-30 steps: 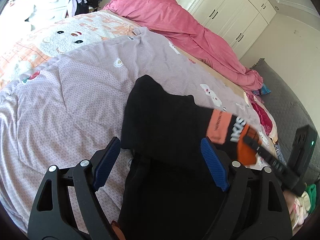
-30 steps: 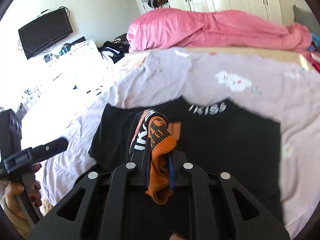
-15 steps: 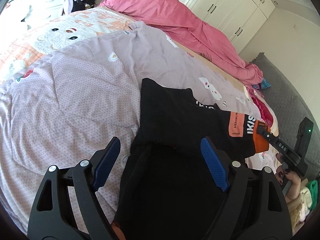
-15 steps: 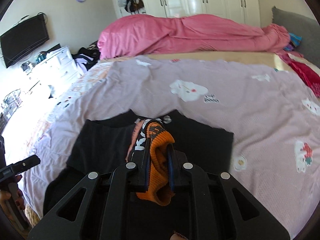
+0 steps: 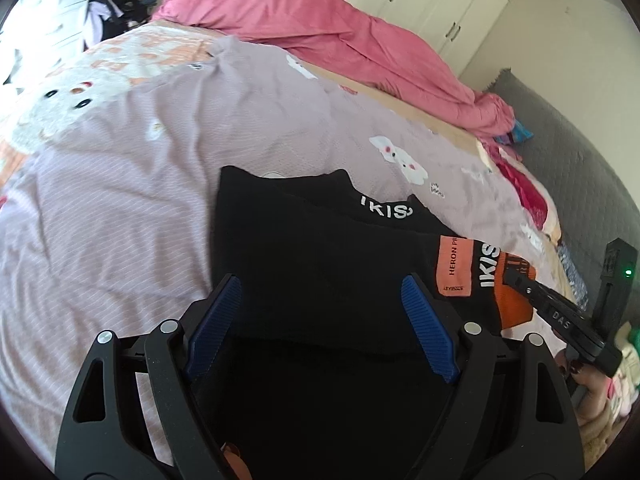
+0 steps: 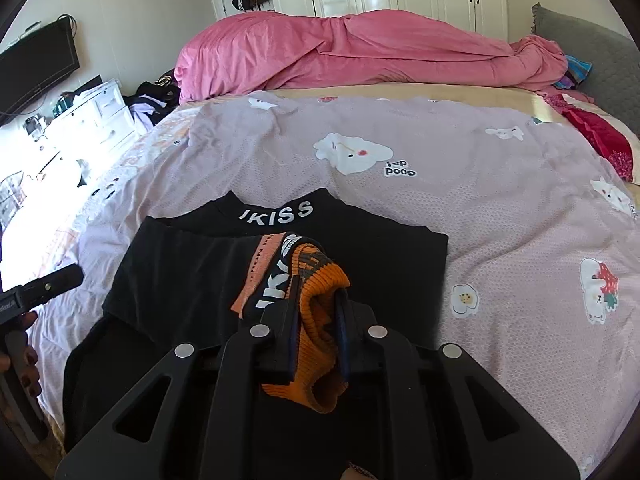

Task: Fold small clothes
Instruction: 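Grasp the folded orange cuff with the right gripper and lift it, then lay the orange cuff flat on the shirt body and open the right gripper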

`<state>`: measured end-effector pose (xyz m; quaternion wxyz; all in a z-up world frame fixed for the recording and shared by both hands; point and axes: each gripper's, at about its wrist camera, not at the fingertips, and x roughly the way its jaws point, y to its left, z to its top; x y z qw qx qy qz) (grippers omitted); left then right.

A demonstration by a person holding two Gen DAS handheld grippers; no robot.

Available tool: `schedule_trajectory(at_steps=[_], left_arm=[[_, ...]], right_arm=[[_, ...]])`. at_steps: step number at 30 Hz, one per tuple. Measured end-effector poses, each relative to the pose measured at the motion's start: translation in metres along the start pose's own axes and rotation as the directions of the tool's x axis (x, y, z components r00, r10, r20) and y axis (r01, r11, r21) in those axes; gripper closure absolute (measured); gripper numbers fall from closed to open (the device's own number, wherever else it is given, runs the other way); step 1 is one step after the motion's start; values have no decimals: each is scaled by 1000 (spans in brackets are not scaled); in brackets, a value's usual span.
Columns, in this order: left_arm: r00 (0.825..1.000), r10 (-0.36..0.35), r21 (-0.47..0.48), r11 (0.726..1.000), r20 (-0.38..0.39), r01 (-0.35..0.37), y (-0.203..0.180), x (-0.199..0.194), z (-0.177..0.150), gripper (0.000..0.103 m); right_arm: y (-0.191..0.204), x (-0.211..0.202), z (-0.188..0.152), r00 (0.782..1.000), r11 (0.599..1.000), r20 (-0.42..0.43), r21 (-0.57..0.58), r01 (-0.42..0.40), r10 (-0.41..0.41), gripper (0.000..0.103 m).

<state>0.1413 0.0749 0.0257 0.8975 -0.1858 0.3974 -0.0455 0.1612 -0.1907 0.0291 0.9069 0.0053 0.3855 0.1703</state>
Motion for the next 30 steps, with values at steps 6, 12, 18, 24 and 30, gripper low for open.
schedule_trajectory(at_steps=[6,12,18,24,30], left_arm=[[1000,12,18,1000,-28,-12,-12,25,7,28],[996,62,54,997,-64,-59,-18,49,5,28],[987,94,54,995,-128,-88,-7,69,-5,28],[985,99,64,994,-143,-90,0,74,-14,28],[986,92,60,995,-143,-84,1,73,-15,28]], right_arm=[[-3,1,0,997,997,6,-12,73,-73,80],[-9,2,-4,996,996,2,3,88,-88,77],[3,14,-14,998,998,-34,-19,61,-62,76],[30,28,-17,998,998,-63,-60,10,-14,71],[52,41,-13,996,995,-84,-103,-17,9,69]])
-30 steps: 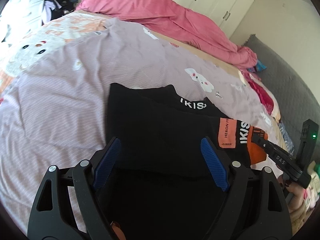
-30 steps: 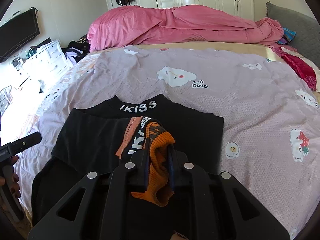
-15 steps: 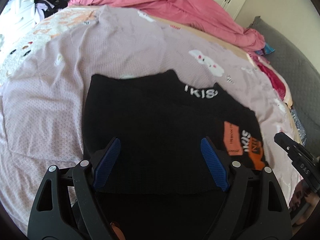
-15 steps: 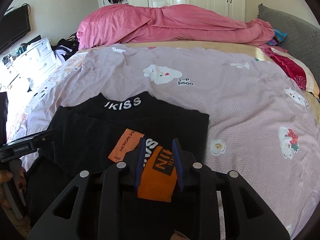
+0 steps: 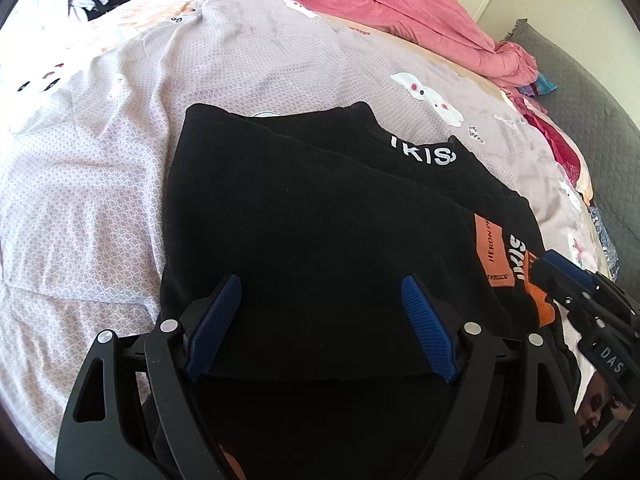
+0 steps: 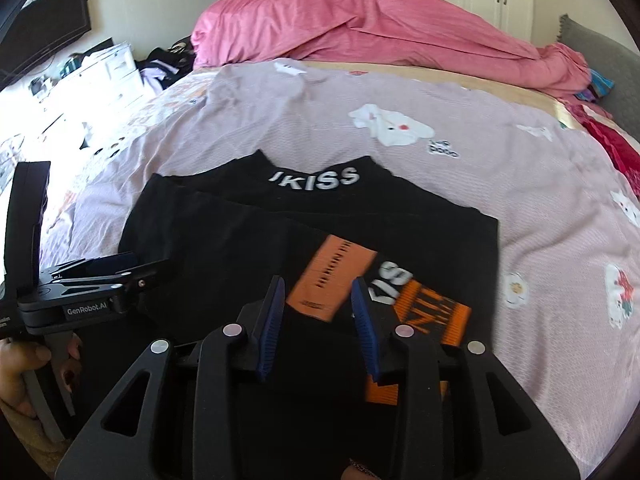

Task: Fold small clothes
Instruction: 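Lay the orange cuff flat on the shirt body and open the right gripper, then move both grippers along the shirt body to its hem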

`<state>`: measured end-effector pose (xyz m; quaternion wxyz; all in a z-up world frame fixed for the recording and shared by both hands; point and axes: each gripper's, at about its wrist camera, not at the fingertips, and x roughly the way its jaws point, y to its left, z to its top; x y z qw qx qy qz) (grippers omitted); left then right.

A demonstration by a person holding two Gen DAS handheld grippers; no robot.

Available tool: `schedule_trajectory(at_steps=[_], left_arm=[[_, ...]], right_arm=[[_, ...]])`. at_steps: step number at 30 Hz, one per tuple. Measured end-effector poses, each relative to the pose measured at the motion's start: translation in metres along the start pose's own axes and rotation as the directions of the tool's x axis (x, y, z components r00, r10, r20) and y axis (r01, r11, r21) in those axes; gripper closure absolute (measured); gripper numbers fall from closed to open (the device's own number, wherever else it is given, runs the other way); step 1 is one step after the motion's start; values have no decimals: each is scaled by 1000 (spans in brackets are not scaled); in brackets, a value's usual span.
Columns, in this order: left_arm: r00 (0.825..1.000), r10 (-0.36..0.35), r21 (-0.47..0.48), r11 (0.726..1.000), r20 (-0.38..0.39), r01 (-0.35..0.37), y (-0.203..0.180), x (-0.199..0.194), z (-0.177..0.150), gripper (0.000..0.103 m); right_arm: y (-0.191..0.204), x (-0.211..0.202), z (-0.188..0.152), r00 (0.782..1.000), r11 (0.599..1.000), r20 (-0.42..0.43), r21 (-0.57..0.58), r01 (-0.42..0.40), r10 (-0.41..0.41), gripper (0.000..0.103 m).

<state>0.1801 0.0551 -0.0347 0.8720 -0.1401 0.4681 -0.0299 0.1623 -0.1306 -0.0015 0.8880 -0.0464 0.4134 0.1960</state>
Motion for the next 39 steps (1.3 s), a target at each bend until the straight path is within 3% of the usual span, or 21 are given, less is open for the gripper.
schedule_trajectory(at_steps=[3,6,8,11,19,22,24,39], left_arm=[[1000,-7,-4,1000,-2,7,1,0,0,28],[1000,-17,-13,1000,-5,17,3,-1,1,28],[1000,-23,-16,1000,-5,23,4,-2,1,28],[1000,-20,-13,1000,-4,20,4,-2,1,28],[1000,-4,1,1000,1,4,-1,0,0,28],[1000,7,13,1000,3,-7,-3,-1,-2,28],[1000,11,16,1000,5,-11,-3,-1,-2,28],[1000,14,-6,1000,28,-14,0,-19,-14,28]], right_arm=[[2,8,-1,1000,1000,-22,-6,-12,12,69],[-9,23,-10,997,1000,-79,29,1,1,58],[-27,35,-23,992,996,-124,86,11,-1,66],[-39,32,-29,994,988,-98,151,-30,45,70],[-34,28,-30,995,988,-95,156,-7,22,69],[-34,21,-31,996,986,-87,166,-9,23,66],[-35,18,-33,995,986,-98,167,17,0,52],[-42,-13,-50,998,971,-65,239,-3,19,48]])
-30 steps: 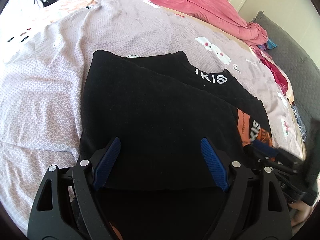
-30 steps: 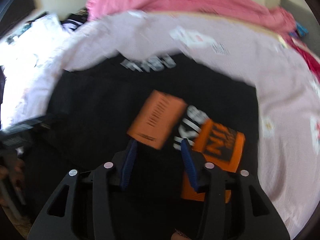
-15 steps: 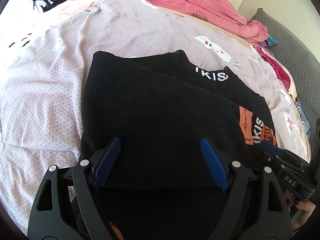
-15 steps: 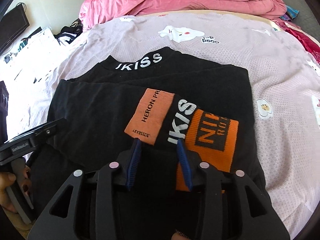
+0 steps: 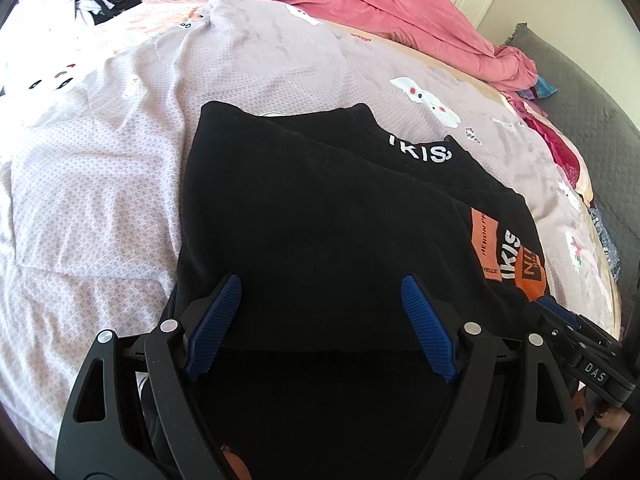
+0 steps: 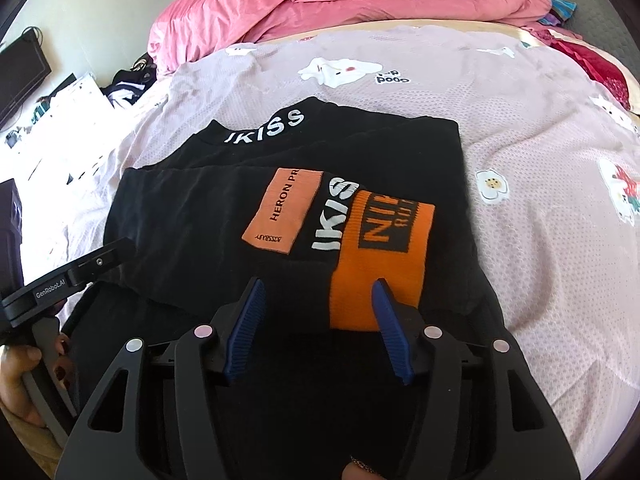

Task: Fold small clothes
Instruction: 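Move both grippers along the shirt body to its hem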

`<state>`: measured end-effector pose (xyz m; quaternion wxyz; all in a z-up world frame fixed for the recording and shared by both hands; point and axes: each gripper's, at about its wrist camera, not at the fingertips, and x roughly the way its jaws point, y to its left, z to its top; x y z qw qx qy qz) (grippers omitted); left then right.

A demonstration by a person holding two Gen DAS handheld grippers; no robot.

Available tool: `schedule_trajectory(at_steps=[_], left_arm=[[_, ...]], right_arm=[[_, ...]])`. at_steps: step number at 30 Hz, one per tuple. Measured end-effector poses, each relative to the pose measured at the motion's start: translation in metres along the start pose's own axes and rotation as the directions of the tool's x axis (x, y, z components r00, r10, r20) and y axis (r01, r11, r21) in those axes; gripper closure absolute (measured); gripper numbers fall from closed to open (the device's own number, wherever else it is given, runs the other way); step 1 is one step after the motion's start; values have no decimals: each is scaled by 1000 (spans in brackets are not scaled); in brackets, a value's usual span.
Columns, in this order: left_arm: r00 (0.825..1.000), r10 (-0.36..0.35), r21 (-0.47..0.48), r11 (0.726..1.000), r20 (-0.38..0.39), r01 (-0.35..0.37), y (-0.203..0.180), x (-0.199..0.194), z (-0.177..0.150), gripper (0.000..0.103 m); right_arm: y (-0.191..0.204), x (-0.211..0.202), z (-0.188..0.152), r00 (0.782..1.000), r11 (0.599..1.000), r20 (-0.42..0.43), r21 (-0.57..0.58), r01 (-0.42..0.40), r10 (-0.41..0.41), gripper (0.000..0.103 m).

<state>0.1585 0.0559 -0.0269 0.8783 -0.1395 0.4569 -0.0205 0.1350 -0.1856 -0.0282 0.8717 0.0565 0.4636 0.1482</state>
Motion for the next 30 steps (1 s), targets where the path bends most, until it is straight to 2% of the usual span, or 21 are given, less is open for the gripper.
schedule_trajectory(at_steps=[7,15,21,28,29,30], left_arm=[[1000,-5,-16,1000,11,6,1,-11,-5,28],[1000,-13,-45,999,28,14,5,-29,-14,28],[999,-25,-50,998,32,26,5,-42,-21,28],[997,-18,-37,999,73,21,1,-65,-25,15],[997,-16,-38,999,78,19,1,-68,-25,13],[996,-15,-39,999,84,18,2,-71,-25,10]], right_arm=[[2,-13,-3,1000,1000,19,12,-14,13,42],[0,-34,-4,997,998,71,48,-42,39,25],[3,-46,-5,995,998,93,48,-46,41,23],[9,-61,-7,992,999,121,29,-43,40,21],[9,-63,-8,991,998,125,31,-47,43,12],[9,-65,-8,991,998,130,33,-50,45,10]])
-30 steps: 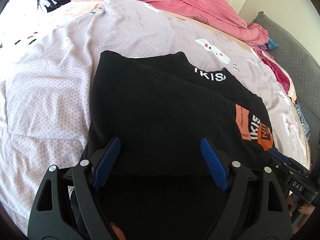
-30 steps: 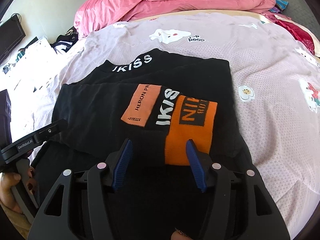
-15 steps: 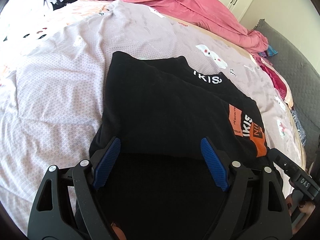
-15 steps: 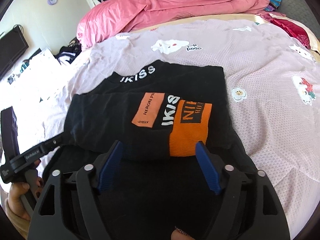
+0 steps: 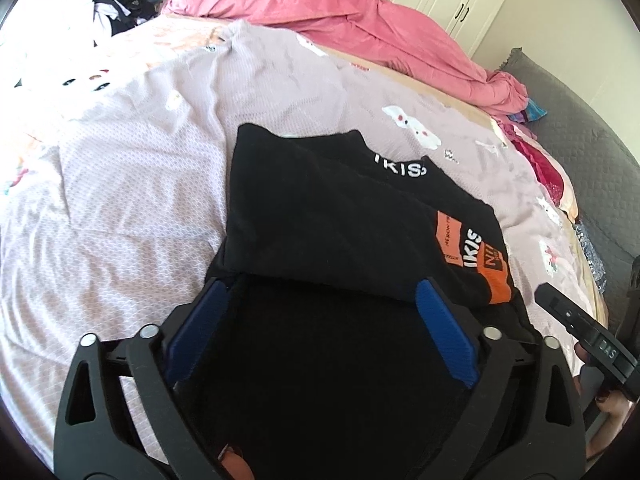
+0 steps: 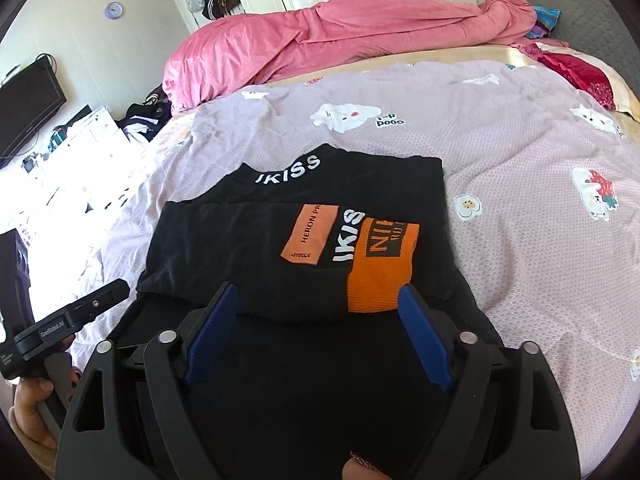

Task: Fold small clothes
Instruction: 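Move both grippers along the shirt body to its hem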

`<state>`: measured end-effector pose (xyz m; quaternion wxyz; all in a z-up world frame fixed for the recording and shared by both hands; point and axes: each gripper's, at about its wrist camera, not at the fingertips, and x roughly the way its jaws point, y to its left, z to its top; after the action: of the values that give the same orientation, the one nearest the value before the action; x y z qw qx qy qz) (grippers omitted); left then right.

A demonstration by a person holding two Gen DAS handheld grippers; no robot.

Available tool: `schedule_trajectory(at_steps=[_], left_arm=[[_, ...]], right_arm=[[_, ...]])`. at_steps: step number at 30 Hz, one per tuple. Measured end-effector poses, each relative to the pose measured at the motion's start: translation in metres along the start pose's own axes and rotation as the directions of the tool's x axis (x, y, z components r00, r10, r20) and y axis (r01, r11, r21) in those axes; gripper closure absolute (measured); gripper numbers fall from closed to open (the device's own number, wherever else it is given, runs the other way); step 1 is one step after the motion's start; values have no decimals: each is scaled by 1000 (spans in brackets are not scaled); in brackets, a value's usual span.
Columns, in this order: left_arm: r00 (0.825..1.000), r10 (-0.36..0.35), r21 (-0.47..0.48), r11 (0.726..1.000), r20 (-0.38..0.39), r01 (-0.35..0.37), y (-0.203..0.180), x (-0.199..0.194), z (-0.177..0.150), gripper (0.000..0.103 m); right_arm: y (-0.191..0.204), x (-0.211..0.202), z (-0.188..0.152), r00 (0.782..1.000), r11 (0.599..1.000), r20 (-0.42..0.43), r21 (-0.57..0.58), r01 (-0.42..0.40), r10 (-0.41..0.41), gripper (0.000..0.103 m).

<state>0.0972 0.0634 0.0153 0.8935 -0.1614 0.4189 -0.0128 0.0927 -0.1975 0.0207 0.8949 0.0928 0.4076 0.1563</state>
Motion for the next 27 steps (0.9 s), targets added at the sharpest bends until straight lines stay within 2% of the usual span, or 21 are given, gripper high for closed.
schedule_trajectory(at_steps=[18,27], left_arm=[[996,58,-12,998,67,-57,13,-38,-3,9],[993,95,-20,995,69,-94,29,-49,-11,9]], right_arm=[[8,-31,2,998,1000,58,-14,-1,2,7],[14,-46,-5,998,999,69,-44,-9,12,6]])
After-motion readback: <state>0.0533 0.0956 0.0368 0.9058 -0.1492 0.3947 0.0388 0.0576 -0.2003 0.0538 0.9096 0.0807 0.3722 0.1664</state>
